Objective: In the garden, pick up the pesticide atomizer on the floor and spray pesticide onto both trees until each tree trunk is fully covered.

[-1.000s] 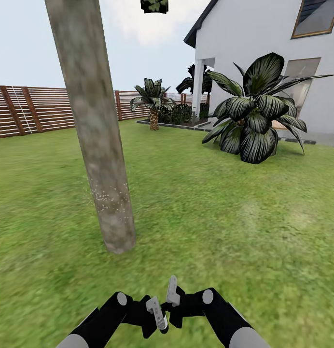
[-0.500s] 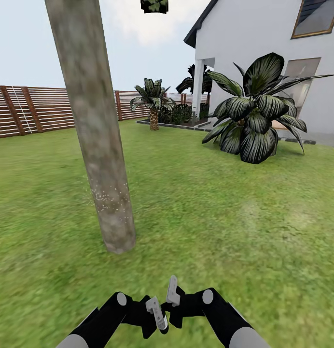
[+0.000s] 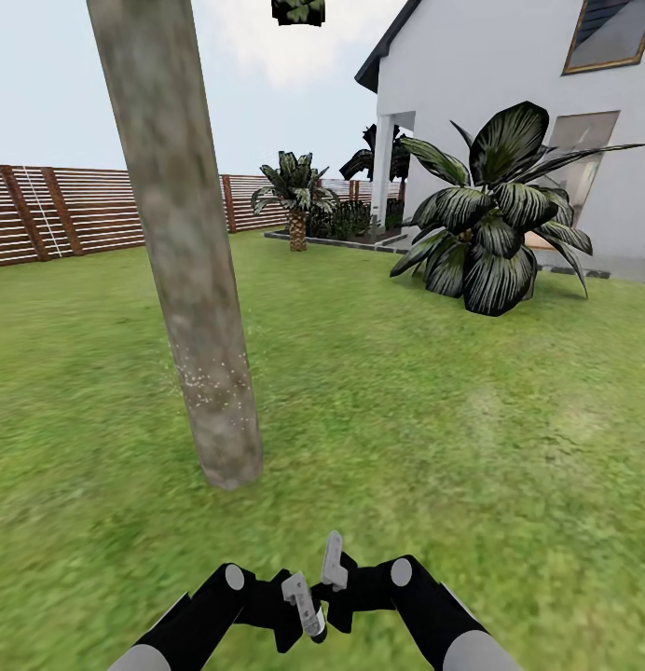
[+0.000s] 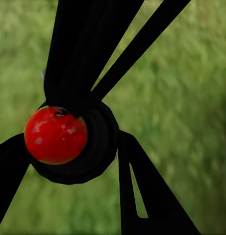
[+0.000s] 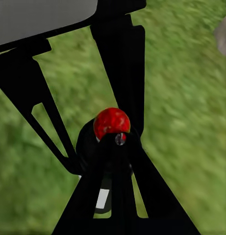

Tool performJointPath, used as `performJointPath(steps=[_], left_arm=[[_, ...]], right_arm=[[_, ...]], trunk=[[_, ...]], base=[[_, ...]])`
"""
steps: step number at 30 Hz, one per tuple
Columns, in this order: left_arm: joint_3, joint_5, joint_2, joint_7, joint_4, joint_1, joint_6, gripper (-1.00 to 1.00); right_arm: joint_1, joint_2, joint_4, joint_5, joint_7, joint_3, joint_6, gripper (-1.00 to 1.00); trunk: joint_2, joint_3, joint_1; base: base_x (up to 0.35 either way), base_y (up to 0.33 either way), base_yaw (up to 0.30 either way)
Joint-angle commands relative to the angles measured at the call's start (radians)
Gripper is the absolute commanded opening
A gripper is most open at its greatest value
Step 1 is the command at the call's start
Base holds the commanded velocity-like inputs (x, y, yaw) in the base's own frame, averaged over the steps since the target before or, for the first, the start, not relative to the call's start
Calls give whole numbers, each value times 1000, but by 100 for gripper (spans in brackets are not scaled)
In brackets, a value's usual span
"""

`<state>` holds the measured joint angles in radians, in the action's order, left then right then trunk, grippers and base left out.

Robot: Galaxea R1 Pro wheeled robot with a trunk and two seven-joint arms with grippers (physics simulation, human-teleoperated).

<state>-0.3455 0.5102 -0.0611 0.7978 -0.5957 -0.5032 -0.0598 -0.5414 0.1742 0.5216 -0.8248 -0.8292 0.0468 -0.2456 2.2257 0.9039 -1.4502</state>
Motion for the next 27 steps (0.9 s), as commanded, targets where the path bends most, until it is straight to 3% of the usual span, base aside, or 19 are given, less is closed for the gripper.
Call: performJointPath(steps=[1,7,12,24,25,27], left_arm=[[0,-2,0,5,-3,-1,-6,-100],[0,-2,0,5,-2,0,-5,-100],[6,3,25,2,6,0,-2,-100],[6,8,220,0,31,5,-2,-100],[6,8,239,0,31,7,-1,-100],[7,8,263,0,31,8,-1,-100]], right_arm=[[0,0,1,-11,-1,-1,-6,-100],[0,0,2,-11,-1,-1,-6,-100],[0,0,2,-11,-1,-1,-6,-100],[0,0,0,-11,-2,-1,-7,-100],[0,0,0,-11,-2,-1,-7,100],[0,0,-3,-11,-2,-1,-7,100]], trunk=[[0,1,0],[0,1,0],[0,1,0],[0,1,0],[0,1,0],[0,1,0]], base=[[0,0,0],[0,0,0],[0,0,0],[0,0,0],[0,0,0],[0,0,0]])
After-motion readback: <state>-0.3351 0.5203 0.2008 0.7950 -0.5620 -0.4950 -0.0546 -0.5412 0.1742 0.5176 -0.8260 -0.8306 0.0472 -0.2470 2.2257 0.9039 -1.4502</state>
